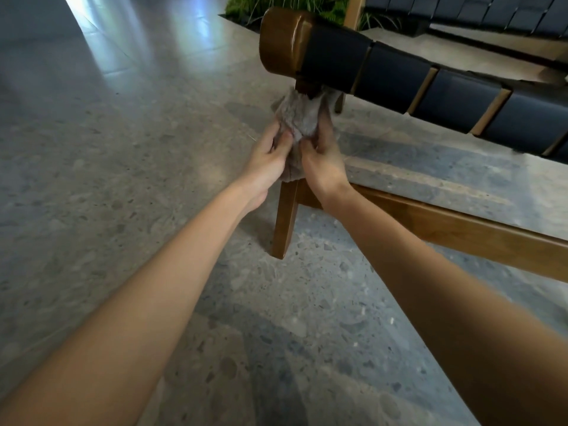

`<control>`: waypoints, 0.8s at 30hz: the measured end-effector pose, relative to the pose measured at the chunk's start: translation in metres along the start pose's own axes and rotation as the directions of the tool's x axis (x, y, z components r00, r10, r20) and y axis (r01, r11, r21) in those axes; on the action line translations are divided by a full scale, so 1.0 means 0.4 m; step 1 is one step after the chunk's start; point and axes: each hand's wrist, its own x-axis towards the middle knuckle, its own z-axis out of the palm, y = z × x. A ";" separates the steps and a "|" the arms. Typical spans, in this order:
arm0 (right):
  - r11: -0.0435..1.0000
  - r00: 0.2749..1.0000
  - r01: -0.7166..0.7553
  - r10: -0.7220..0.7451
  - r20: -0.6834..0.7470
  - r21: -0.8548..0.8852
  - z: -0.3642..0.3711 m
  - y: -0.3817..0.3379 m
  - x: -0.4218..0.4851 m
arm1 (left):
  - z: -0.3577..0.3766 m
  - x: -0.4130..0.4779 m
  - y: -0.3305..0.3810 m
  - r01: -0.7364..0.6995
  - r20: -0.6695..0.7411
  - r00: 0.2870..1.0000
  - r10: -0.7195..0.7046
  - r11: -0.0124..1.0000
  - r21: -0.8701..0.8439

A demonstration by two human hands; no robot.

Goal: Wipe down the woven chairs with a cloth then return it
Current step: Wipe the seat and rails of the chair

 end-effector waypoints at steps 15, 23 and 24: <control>0.926 0.970 -0.037 -0.057 -0.236 -0.375 0.082 0.152 -0.215 | -0.007 -0.115 -0.188 0.109 -0.035 0.993 -0.108 0.994 0.020; 0.913 0.927 -0.312 0.231 -0.296 -0.264 0.106 0.209 -0.263 | -0.024 -0.164 -0.255 0.185 0.016 0.982 -0.186 0.981 0.053; 0.913 0.918 -0.333 0.256 -0.304 -0.236 0.108 0.210 -0.259 | -0.022 -0.159 -0.250 0.182 0.012 0.983 -0.183 0.982 0.050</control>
